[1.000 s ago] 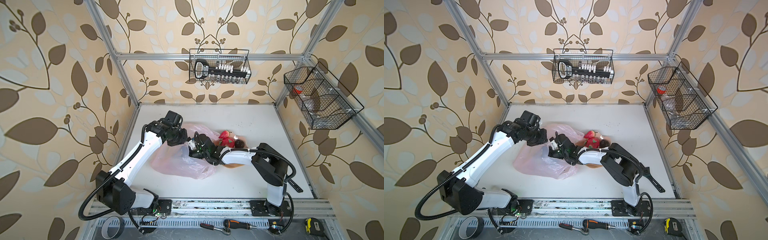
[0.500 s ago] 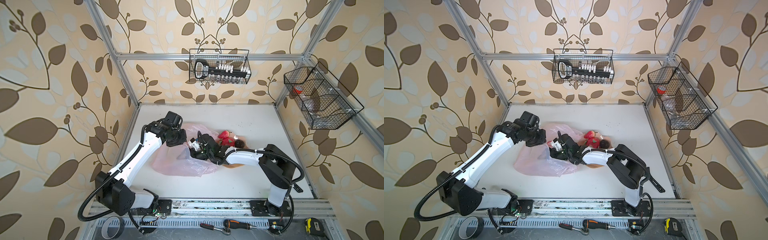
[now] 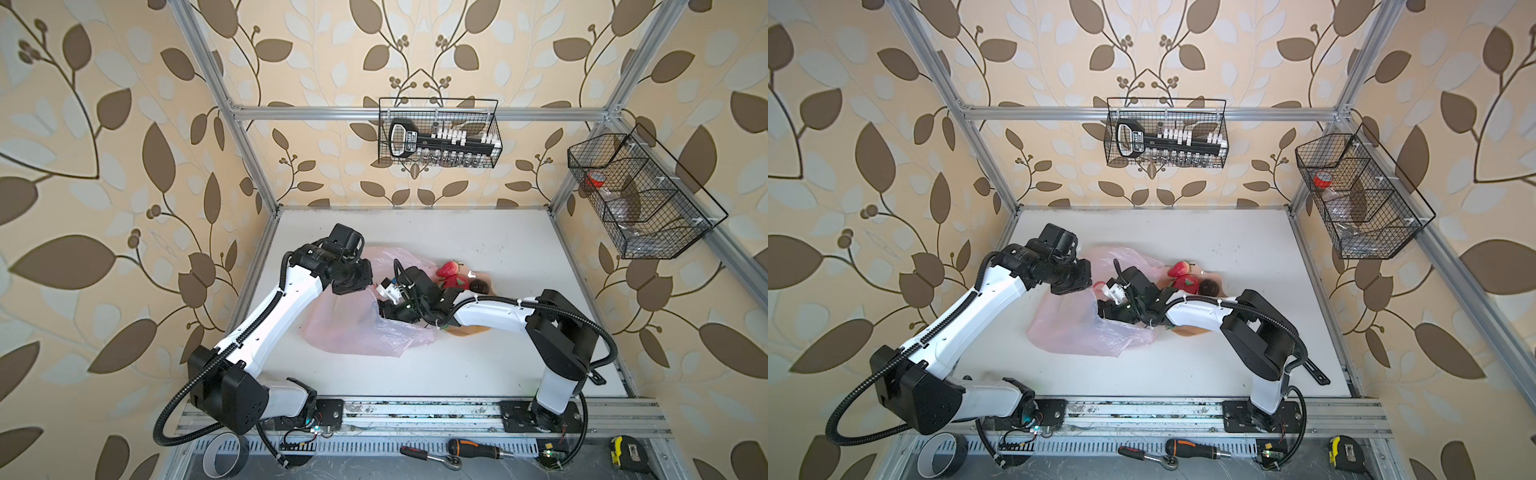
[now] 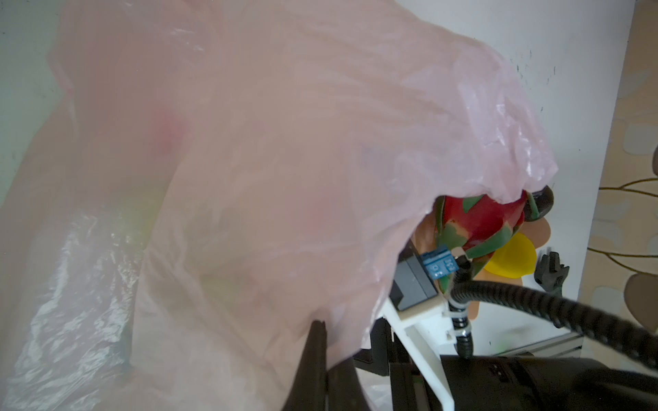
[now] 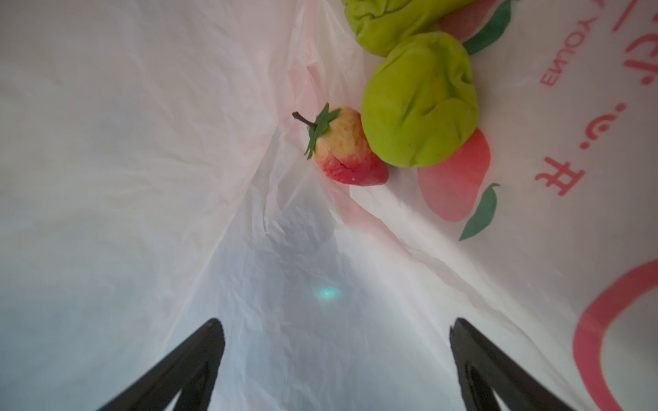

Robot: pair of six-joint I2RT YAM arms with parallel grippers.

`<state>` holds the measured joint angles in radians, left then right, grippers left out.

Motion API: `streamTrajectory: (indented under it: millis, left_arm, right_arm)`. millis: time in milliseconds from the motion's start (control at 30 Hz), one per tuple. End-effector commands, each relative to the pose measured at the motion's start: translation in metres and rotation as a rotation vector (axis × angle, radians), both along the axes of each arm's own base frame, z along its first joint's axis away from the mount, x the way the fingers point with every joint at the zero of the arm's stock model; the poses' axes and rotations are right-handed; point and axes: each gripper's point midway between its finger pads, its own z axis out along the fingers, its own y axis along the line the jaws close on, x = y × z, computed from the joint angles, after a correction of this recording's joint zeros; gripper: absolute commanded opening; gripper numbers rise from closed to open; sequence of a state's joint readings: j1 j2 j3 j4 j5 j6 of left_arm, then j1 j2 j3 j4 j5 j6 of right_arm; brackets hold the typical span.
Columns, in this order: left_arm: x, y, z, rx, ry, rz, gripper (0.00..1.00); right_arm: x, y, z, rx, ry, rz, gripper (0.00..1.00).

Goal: Place the fruits into the plastic bag
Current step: Place the fruit in the plastic bag, then pick up the fruit from the plate.

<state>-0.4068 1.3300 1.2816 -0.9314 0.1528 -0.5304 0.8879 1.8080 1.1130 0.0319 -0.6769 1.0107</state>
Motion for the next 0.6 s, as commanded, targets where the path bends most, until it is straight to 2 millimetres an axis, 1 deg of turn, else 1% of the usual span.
streamTrajectory:
  millis: [0,200,400,500,567]
  left_arm:
    - [-0.008,0.000,0.004,-0.004,-0.015,-0.022,0.00]
    - [-0.009,-0.001,0.003,-0.009,-0.011,-0.031,0.00]
    - [-0.006,-0.005,0.006,-0.022,-0.013,-0.040,0.00]
    - [-0.004,-0.007,0.007,-0.030,-0.014,-0.043,0.00]
    - [-0.003,-0.008,0.008,-0.032,-0.016,-0.050,0.00]
  right_arm:
    - [0.002,-0.008,0.012,0.000,-0.035,0.013,1.00]
    - [0.016,-0.021,0.021,-0.027,-0.092,-0.038,1.00]
    - [0.029,-0.038,0.025,-0.060,-0.133,-0.121,1.00]
    - [0.037,-0.049,0.026,-0.076,-0.149,-0.171,1.00]
    - [0.042,-0.060,0.026,-0.093,-0.154,-0.213,1.00]
